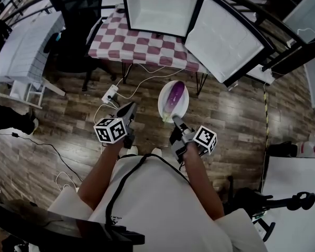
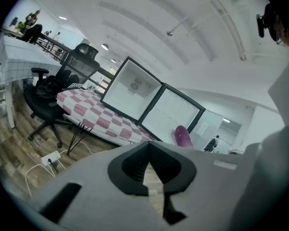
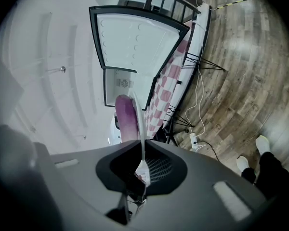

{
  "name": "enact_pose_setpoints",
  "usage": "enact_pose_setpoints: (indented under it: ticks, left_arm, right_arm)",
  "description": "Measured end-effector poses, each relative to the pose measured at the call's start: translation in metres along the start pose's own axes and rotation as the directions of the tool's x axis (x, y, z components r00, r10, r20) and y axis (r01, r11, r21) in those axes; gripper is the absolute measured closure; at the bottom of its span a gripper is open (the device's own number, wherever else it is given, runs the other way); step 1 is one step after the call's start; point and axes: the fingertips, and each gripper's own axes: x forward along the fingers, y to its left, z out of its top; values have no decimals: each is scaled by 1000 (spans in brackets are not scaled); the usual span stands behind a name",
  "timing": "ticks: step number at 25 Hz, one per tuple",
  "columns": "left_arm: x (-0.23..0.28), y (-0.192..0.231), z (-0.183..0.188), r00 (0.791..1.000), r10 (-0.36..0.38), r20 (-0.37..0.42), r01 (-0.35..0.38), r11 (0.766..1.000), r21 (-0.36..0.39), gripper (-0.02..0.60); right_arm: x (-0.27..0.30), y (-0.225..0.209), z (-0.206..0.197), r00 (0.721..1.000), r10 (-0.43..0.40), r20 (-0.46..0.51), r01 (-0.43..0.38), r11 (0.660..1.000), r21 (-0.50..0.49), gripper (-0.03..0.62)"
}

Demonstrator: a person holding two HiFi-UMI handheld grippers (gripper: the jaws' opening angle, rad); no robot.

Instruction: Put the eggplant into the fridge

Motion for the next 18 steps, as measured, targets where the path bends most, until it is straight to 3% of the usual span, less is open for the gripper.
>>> enact_pose_setpoints:
  ticks: [18]
  left_arm:
    - [-10, -18, -29, 999, 51, 7, -51, 999, 0, 577]
  right_arm:
    - [-19, -27, 1, 997, -43, -56, 43, 999, 4, 565]
